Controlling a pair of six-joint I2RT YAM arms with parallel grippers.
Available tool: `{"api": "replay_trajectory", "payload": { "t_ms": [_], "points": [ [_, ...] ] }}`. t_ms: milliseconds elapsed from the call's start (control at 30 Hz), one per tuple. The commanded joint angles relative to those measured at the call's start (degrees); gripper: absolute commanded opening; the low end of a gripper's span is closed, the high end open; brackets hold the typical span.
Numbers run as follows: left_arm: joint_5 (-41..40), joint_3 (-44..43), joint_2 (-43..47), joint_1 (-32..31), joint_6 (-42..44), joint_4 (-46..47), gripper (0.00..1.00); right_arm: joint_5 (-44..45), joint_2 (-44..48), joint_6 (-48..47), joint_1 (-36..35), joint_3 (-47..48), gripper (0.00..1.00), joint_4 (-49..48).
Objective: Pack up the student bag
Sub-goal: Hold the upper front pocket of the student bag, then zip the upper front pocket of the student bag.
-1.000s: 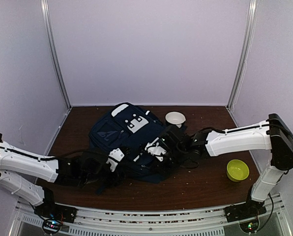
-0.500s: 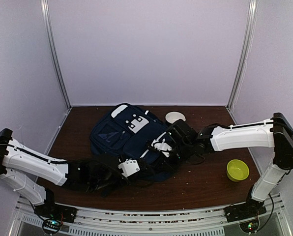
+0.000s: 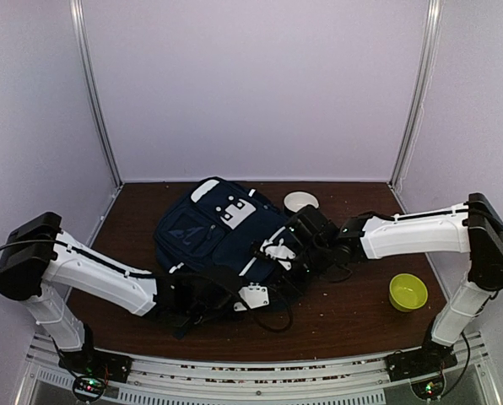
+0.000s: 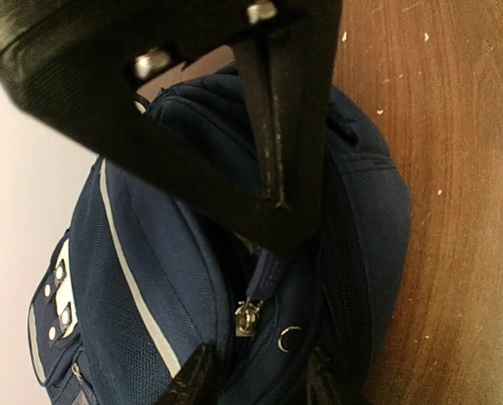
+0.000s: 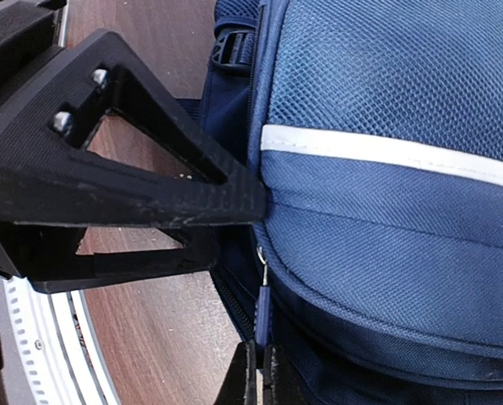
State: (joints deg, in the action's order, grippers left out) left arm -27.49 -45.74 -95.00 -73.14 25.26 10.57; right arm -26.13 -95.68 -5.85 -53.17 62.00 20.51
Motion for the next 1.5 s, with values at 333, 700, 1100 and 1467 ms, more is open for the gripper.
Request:
{"api": "replay_trajectory", "payload": {
  "t_ms": [333,700,1100,1467],
  "points": [
    [-14.7,-4.9,-6.7,0.5,3.0,-0.5,0.0,-1.4,0.2,-0.8,3.3,-0.2,0.0,2.8],
    [-7.0,-0.3,5.8,0.7,-5.5,-9.7,0.0,-0.2,0.5,-2.9,13.9,-0.5,0.0,4.8],
    [-3.5,3.4,16.8,0.9,-13.6,-18.2,0.0,3.2,-4.7,-5.4,22.5,6.0,0.0,1.9],
    [-4.2,-2.8,12.2,1.0,-18.4,-17.8,0.08,0.6,-7.8,-9.7,22.9,10.7,0.29,5.3]
  ]
}}
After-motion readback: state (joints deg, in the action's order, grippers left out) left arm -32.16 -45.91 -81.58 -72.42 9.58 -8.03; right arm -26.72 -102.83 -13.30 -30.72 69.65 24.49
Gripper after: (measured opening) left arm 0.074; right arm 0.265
